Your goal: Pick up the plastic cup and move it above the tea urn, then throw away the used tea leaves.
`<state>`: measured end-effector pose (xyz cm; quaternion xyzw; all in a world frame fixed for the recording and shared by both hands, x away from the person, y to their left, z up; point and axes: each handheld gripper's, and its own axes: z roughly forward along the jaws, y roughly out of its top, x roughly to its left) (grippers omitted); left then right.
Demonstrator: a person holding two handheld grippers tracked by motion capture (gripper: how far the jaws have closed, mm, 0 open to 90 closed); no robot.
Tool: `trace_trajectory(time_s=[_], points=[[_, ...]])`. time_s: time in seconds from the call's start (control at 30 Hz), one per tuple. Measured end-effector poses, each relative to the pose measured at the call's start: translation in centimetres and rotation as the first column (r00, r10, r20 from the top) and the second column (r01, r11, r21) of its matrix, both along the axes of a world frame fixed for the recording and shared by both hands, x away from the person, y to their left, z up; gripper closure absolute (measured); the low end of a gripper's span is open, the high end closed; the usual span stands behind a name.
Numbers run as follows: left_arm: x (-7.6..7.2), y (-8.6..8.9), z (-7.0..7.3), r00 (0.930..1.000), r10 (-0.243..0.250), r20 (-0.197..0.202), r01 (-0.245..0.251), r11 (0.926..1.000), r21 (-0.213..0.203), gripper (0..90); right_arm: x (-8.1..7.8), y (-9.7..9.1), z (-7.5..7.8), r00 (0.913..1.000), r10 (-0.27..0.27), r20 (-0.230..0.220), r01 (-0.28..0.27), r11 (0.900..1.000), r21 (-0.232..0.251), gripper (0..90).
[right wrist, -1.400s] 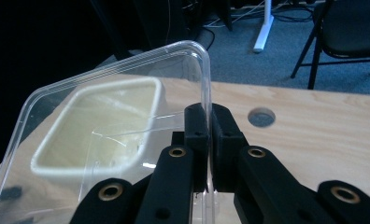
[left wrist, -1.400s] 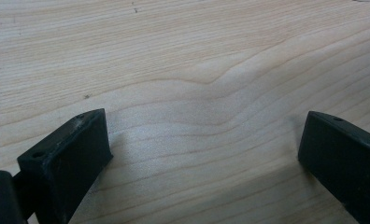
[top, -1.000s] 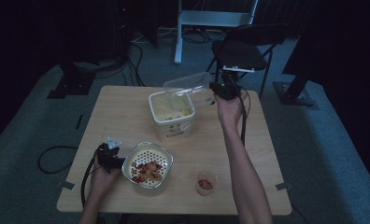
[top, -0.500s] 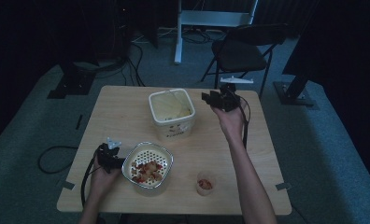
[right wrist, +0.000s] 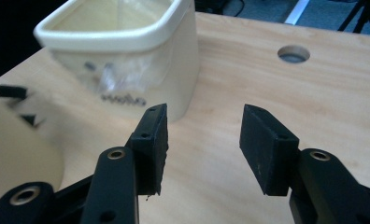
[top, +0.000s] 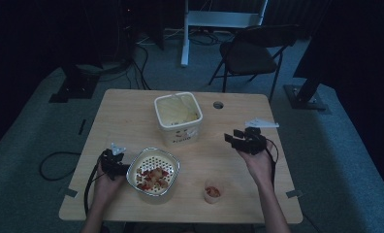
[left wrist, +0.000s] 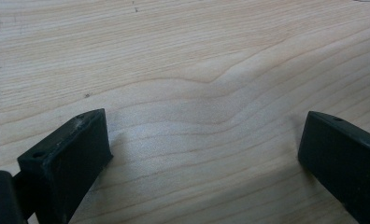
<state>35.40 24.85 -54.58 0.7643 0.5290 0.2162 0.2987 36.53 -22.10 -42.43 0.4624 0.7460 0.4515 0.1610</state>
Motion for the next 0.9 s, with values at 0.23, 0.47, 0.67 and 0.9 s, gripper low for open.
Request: trace_trajectory(time_s=[0.23, 0.47, 0.67, 0.9], points=[[0.0, 0.0, 0.0, 1.0, 0.0, -0.004, 0.0, 1.0, 0.002, 3.2, -4.8, -2.1, -1.8, 0.9993, 0.027, 0.027, -0.026, 0.9988, -0.042, 40.0], [-0.6, 0.1, 0.6, 0.9991, -0.034, -0.027, 0.034, 0.9994, 0.009, 16.3, -8.7, -3.9, -4.0, 0.9974, 0.065, 0.03, -0.064, 0.9973, -0.037, 27.1], [-1.5, 0.4, 0.8, 0.9974, -0.05, -0.051, 0.051, 0.9986, 0.016, 16.4, -11.0, -3.1, -6.8, 0.9899, 0.141, 0.015, -0.138, 0.9832, -0.119, 19.7], [-3.1, 2.2, 1.3, 0.9979, -0.037, -0.053, 0.036, 0.9991, -0.024, 20.3, -12.8, -2.2, -8.7, 0.9726, 0.231, 0.027, -0.228, 0.9696, -0.089, 18.8]])
